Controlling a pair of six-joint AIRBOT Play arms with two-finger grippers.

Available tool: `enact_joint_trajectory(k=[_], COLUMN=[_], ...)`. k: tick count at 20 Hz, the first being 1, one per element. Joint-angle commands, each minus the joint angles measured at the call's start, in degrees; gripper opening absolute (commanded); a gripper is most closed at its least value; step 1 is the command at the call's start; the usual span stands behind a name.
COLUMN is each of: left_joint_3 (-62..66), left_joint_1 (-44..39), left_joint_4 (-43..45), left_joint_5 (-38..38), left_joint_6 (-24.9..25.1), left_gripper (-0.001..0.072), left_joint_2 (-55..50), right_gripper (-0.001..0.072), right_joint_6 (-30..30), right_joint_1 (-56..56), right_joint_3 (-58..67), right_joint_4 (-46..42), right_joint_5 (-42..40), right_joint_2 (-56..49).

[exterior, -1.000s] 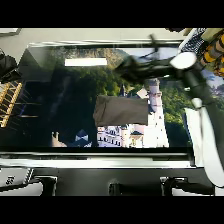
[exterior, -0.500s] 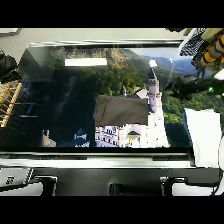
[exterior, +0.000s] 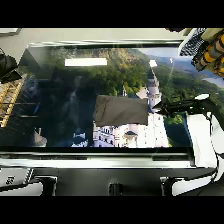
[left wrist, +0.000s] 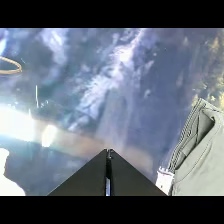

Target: Fold the clothes and pants, and hang the long-sleeved shirts on hangers.

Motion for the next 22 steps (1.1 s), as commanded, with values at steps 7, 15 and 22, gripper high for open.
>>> enact_joint_trajectory(k=[7,15,22], left_joint_3=[0.02,0.02,0.02], left_joint_1=[0.02,0.04,0.04], left_joint_4=[0.00,0.00,0.02], left_joint_5=[0.00,0.00,0.02], left_joint_6=[0.02,0.04,0.04], left_gripper=[0.0016,0.0016,0.0016], left_joint_2=[-0.31,-0.42,-0.44], right_gripper=[0.0435,0.0033,0.0030], right_joint_6=[-1.14,-0.59,15.19], right_joint_1=[9.86,12.68,12.22], right_joint_3=[-0.85,0.96,23.76], right_joint_4=[-1.90,-0.24,-3.69], right_joint_5=[-8.39,-6.47,-8.46], right_joint_2=[-1.42,-1.55,-0.11])
